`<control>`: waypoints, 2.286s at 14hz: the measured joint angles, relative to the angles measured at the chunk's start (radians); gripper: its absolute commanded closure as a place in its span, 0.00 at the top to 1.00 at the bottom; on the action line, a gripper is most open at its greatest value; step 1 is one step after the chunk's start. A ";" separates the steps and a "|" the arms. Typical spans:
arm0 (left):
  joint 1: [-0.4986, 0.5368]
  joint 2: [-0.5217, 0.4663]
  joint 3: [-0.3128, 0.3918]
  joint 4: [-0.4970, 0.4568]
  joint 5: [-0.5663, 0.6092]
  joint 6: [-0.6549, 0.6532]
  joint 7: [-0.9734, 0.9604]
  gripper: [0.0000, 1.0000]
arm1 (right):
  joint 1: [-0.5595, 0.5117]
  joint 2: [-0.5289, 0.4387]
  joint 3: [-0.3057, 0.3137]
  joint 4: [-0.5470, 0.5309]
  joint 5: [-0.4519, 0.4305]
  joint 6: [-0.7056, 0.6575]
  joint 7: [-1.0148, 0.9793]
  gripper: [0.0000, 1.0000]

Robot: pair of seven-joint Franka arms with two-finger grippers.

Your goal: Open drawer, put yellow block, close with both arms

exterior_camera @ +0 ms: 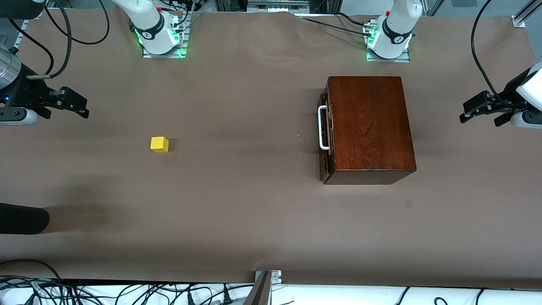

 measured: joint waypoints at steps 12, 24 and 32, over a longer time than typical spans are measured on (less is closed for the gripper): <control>-0.004 0.002 -0.009 0.010 0.000 -0.110 0.000 1.00 | 0.002 0.000 0.003 0.000 0.000 0.001 0.000 1.00; -0.027 0.076 -0.374 0.035 -0.001 -0.086 -0.273 1.00 | 0.001 0.005 0.000 0.000 0.000 -0.005 0.000 1.00; -0.157 0.309 -0.571 0.034 0.129 0.121 -0.622 1.00 | 0.000 0.005 -0.006 0.000 0.000 -0.005 0.000 1.00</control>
